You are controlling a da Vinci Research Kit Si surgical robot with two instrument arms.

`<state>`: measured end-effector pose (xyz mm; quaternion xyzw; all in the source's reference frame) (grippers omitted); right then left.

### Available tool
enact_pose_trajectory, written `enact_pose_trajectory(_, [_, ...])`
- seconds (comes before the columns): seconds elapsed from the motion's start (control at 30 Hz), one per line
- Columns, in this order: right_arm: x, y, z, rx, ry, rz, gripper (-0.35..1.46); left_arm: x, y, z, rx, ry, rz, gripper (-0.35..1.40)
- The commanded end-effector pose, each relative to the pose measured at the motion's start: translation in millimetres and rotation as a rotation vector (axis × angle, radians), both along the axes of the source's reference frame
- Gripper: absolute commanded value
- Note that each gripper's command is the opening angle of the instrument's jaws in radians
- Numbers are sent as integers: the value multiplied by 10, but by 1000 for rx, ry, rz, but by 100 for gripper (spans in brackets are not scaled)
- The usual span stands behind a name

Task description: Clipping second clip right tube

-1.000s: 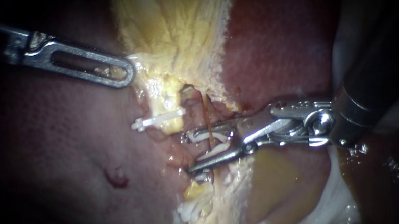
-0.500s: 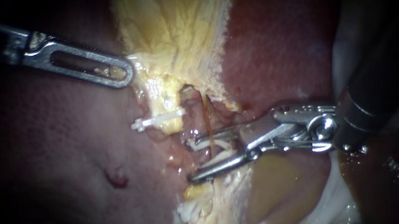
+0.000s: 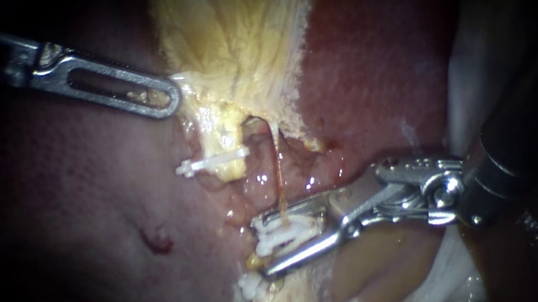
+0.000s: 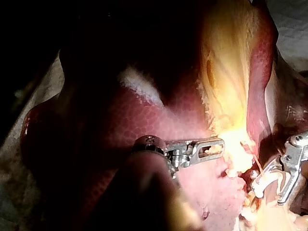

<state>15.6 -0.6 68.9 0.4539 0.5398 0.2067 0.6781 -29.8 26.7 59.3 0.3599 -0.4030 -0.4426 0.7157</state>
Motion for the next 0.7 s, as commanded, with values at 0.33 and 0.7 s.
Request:
enact_pose_trajectory(0.33, [0, -4, -15, 28, 36, -9, 49, 0, 0, 0, 0, 0, 0, -35])
enact_pose_trajectory(0.7, [0, -2, -16, 35, 37, -8, 48, 0, 0, 0, 0, 0, 0, -35])
